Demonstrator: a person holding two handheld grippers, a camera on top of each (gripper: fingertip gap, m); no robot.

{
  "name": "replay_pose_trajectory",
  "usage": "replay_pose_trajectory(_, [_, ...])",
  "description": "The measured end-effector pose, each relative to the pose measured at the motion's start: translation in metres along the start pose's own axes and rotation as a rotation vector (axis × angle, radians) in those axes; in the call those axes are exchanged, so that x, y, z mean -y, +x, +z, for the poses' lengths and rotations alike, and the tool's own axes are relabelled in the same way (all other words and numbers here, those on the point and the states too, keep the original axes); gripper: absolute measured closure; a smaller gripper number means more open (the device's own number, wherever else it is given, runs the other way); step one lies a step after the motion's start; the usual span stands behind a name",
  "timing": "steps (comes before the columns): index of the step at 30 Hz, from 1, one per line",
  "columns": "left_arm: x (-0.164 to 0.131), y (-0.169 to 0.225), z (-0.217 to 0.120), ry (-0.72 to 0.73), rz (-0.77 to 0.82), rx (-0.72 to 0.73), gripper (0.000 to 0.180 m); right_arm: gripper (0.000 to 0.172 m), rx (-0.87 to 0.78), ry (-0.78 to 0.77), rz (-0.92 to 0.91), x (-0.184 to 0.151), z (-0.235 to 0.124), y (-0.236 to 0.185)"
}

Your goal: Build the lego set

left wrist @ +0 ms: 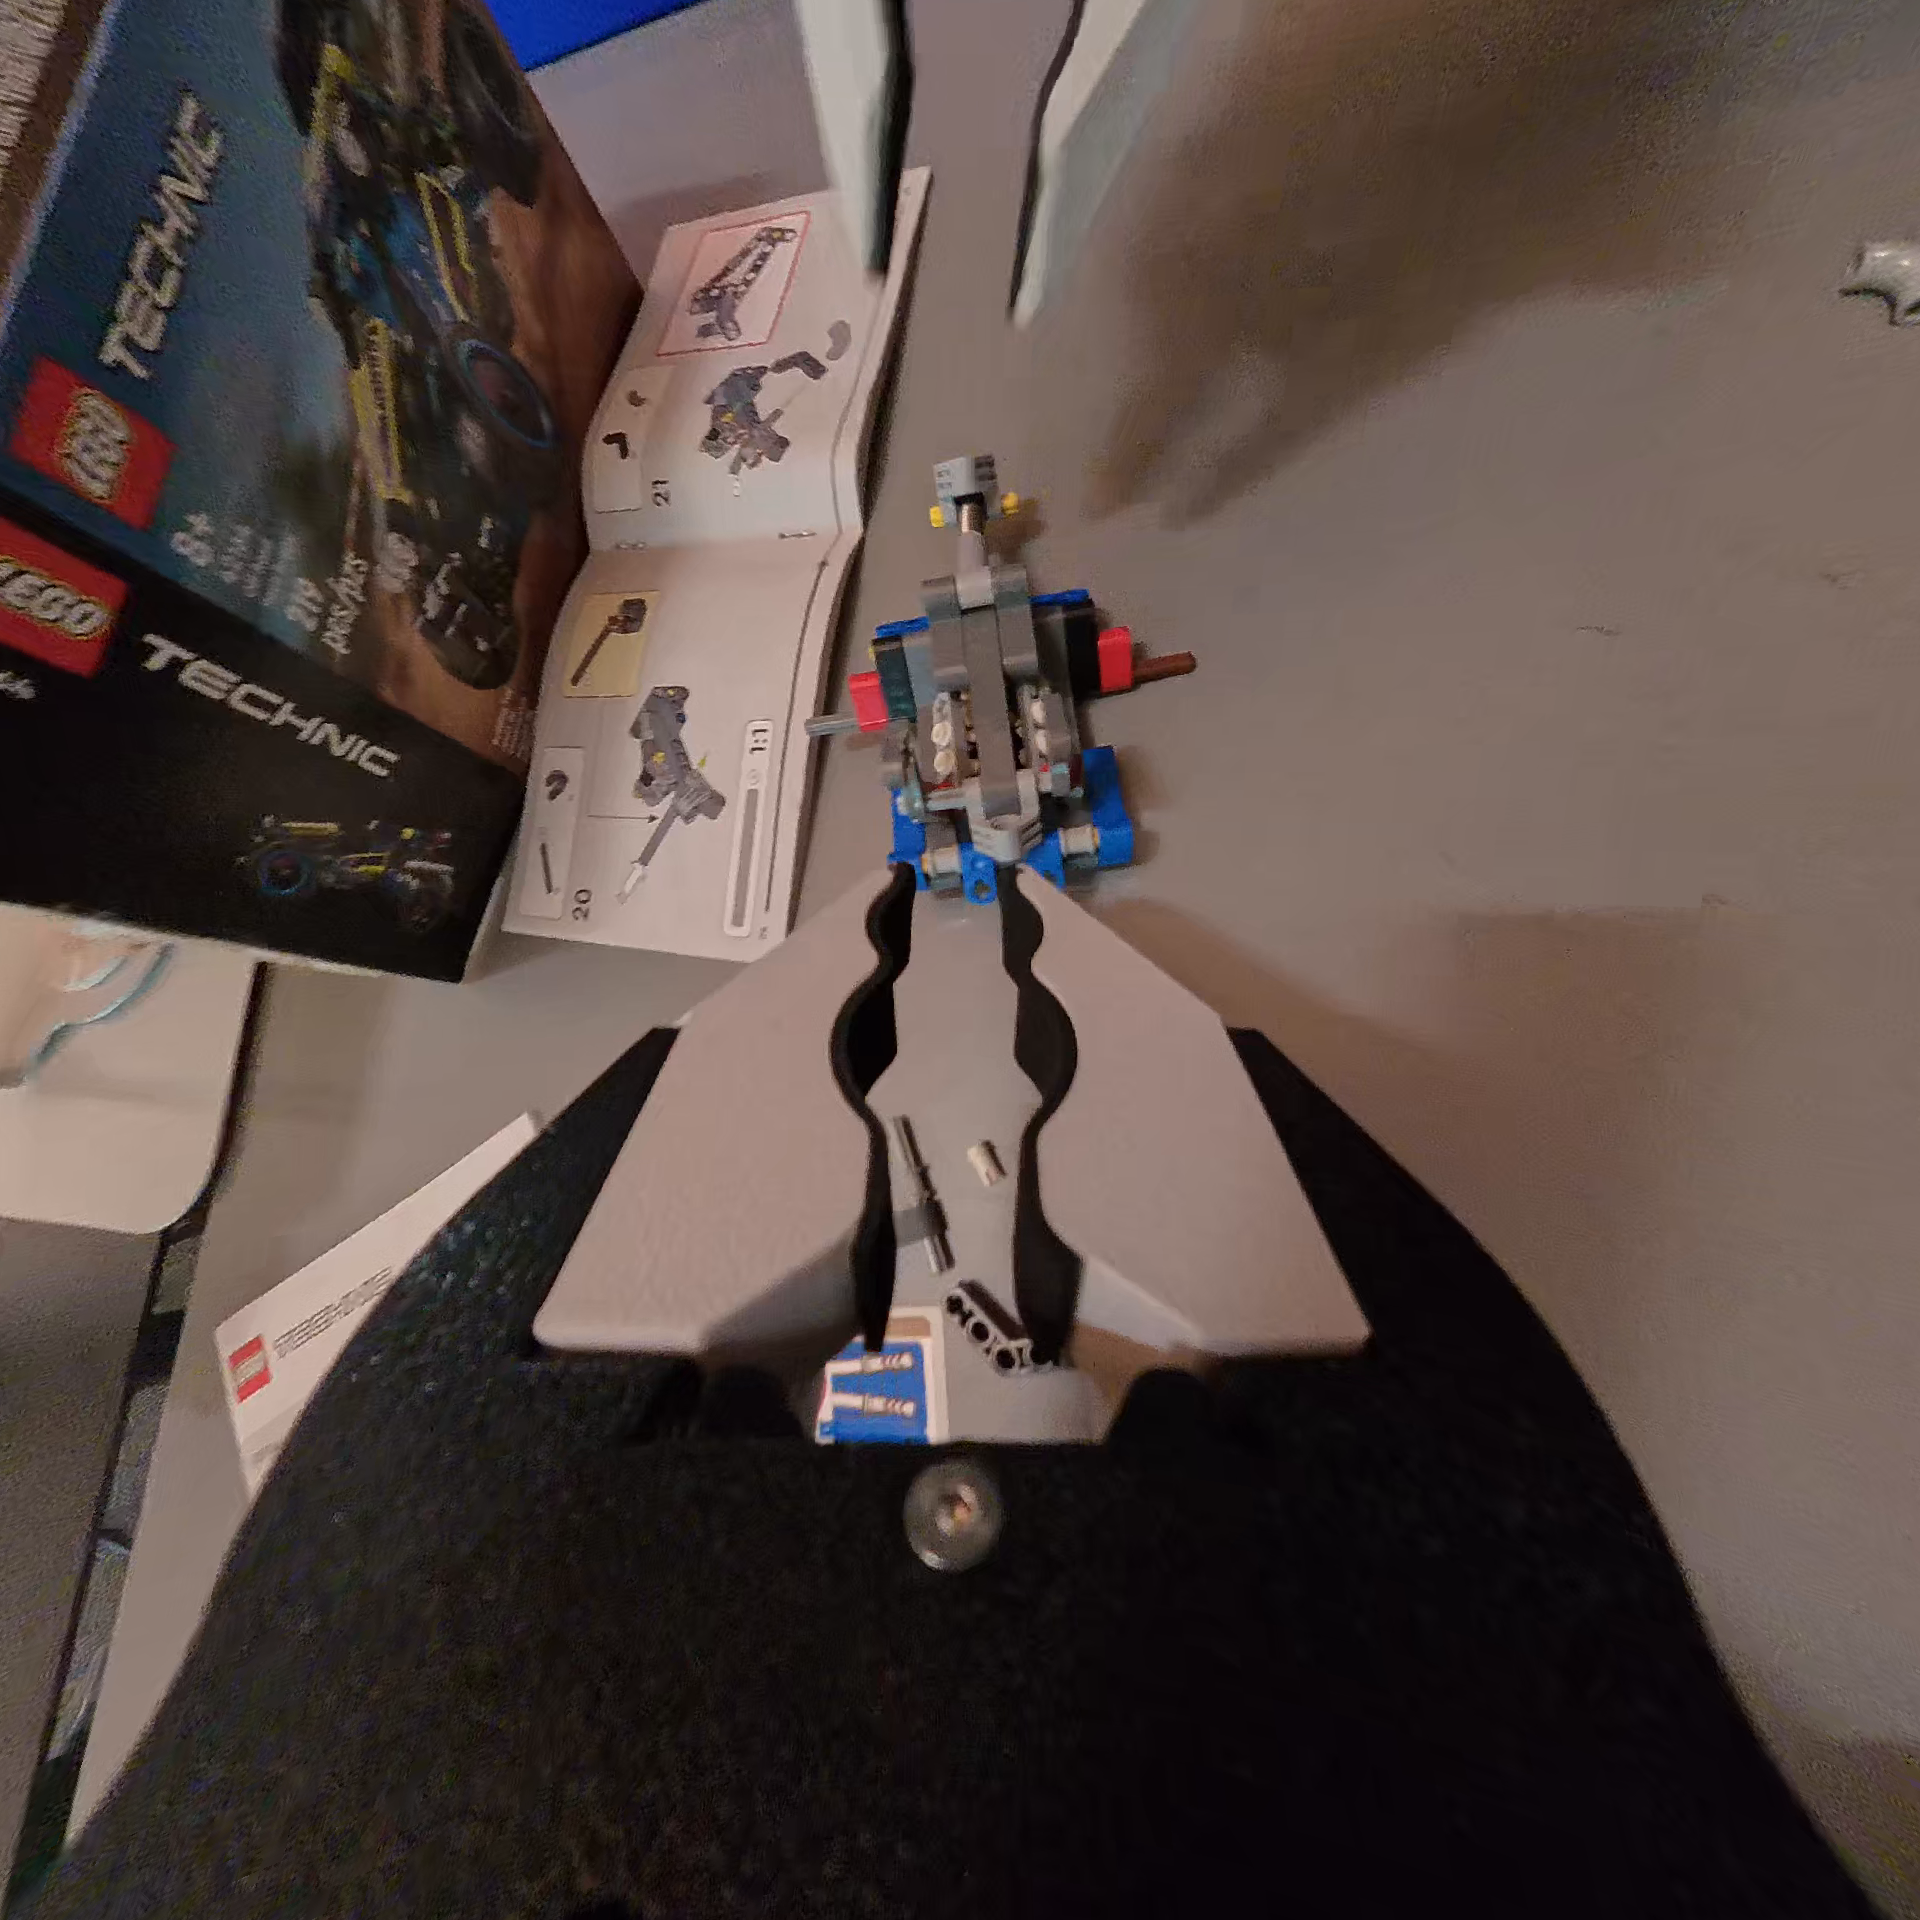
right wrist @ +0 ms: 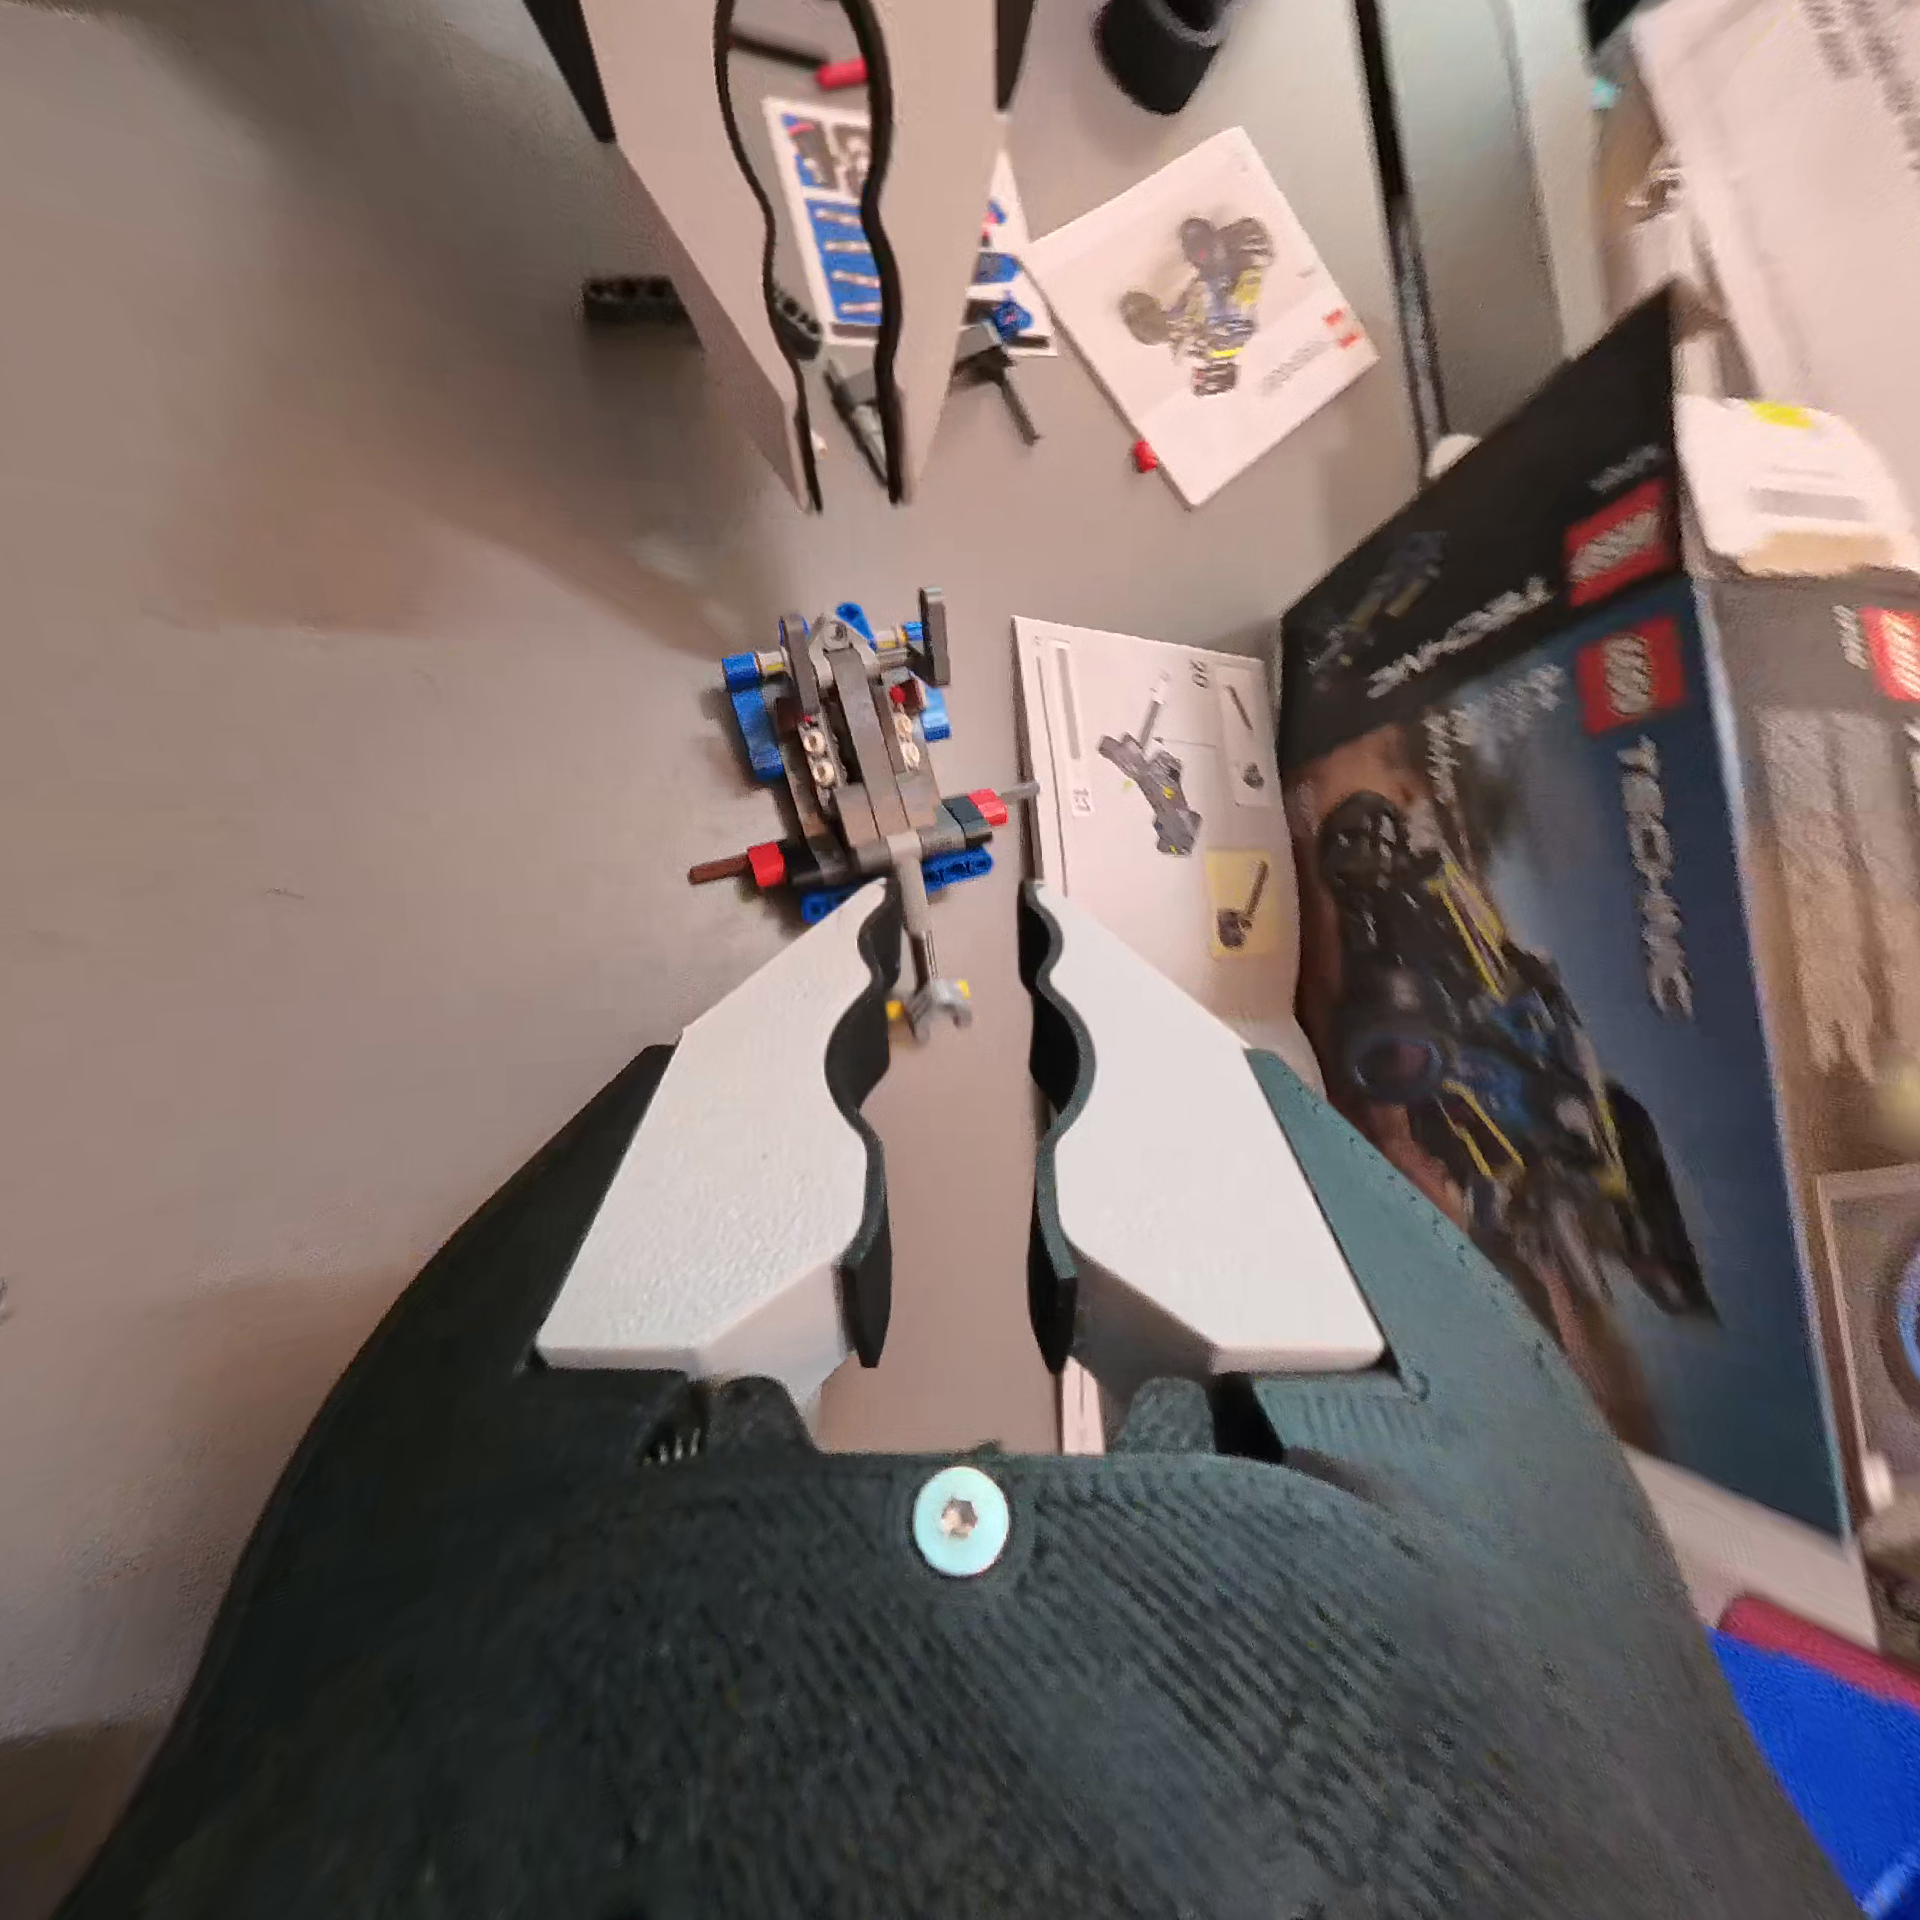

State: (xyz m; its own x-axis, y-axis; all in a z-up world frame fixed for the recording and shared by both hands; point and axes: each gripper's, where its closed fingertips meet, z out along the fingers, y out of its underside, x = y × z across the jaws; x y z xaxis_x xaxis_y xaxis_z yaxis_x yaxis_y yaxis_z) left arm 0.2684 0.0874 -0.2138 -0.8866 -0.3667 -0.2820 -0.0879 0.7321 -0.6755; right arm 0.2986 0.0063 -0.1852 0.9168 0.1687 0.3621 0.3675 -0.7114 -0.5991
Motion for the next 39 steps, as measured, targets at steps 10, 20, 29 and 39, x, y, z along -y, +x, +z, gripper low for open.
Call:
replay_pose_trajectory(10, [0.014,-0.029,-0.045,0.101,-0.066,0.132,0.167,0.149,0.114,0.023,0.228,-0.034,-0.073,-0.13])
replay_pose_trajectory(20, [0.022,-0.002,-0.058,0.083,-0.058,0.137,0.166,0.14,0.156,0.005,0.24,-0.041,-0.078,-0.218])
replay_pose_trajectory(29, [-0.006,0.133,-0.059,0.086,-0.052,-0.06,0.166,0.135,0.124,-0.149,0.207,-0.081,-0.103,-0.237])
replay_pose_trajectory(39, [-0.016,0.241,-0.067,0.106,-0.154,-0.181,0.137,0.131,0.234,0.039,0.273,-0.094,-0.096,-0.256])
